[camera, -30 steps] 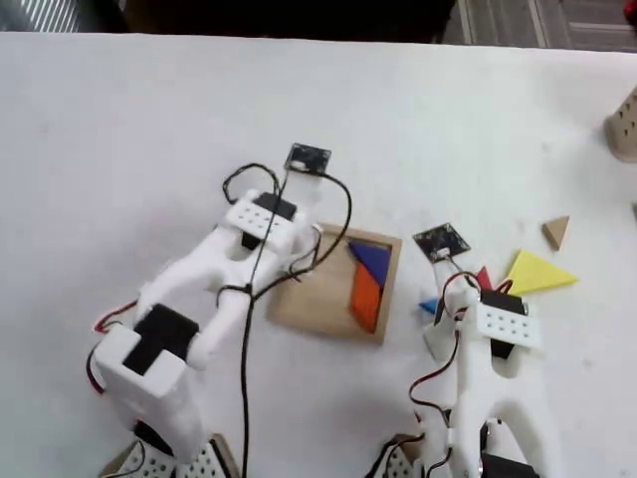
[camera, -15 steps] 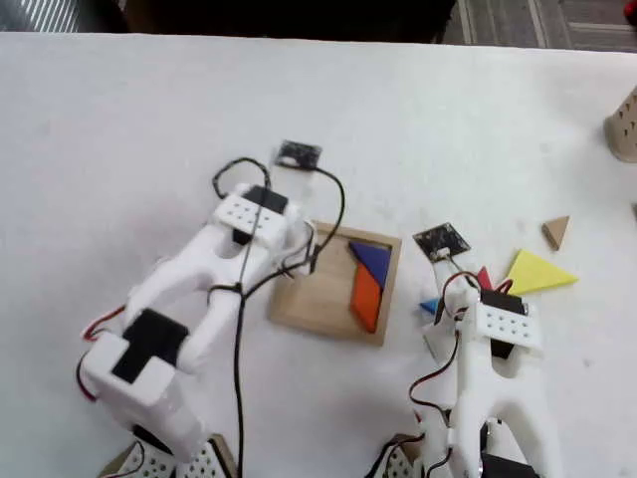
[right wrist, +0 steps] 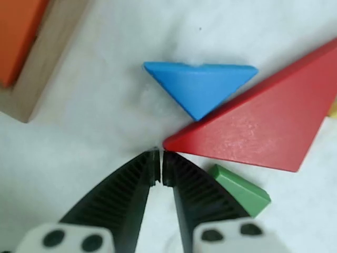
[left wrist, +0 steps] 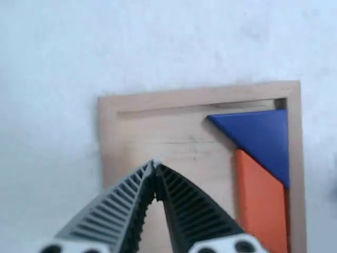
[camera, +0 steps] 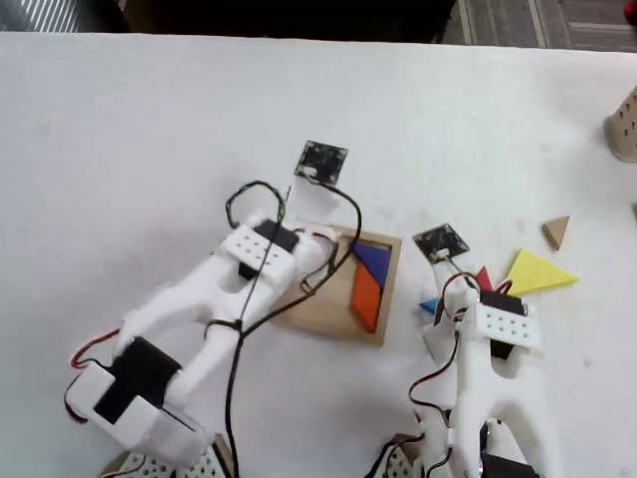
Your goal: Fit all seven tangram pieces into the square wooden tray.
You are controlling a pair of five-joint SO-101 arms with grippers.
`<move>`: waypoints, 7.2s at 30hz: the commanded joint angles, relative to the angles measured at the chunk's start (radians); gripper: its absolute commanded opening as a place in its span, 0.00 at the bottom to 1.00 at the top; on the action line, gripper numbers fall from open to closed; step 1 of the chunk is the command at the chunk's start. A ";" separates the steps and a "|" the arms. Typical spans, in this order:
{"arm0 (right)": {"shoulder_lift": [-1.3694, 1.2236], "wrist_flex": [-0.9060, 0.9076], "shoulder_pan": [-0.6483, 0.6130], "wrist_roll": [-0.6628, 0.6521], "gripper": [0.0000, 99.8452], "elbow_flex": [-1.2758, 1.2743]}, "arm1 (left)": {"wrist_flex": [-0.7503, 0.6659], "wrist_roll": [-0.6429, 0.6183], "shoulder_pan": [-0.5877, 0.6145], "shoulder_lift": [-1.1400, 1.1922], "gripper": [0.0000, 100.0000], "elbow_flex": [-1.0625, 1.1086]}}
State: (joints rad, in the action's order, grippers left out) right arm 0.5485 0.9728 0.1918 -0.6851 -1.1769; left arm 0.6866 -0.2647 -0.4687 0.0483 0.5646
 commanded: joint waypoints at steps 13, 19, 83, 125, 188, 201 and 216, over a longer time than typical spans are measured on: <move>0.024 -0.013 -0.012 -0.009 0.02 0.006 | -0.011 -0.196 -0.136 0.159 0.02 -0.130; 0.024 -0.013 -0.012 -0.032 0.02 0.006 | 0.040 -0.196 -0.228 0.157 0.02 -0.130; 0.024 -0.013 -0.005 -0.035 0.02 0.006 | 0.163 0.155 0.239 -0.093 0.03 -0.129; -0.242 0.364 0.357 0.350 0.19 0.769 | -0.083 0.157 0.463 -0.090 0.17 -0.037; -0.168 0.059 -0.071 0.367 0.16 0.255 | -0.074 0.247 0.417 0.007 0.17 -0.069; -0.068 -0.071 -0.065 0.259 0.16 0.114 | -0.080 0.381 0.377 0.012 0.17 -0.052; -0.061 -0.071 -0.028 0.219 0.16 0.124 | 0.002 0.381 0.381 0.143 0.16 -0.192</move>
State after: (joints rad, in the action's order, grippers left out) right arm 0.4611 0.9206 0.1366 -0.4488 -1.0618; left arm 0.6820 0.1082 -0.0806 0.2002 0.4250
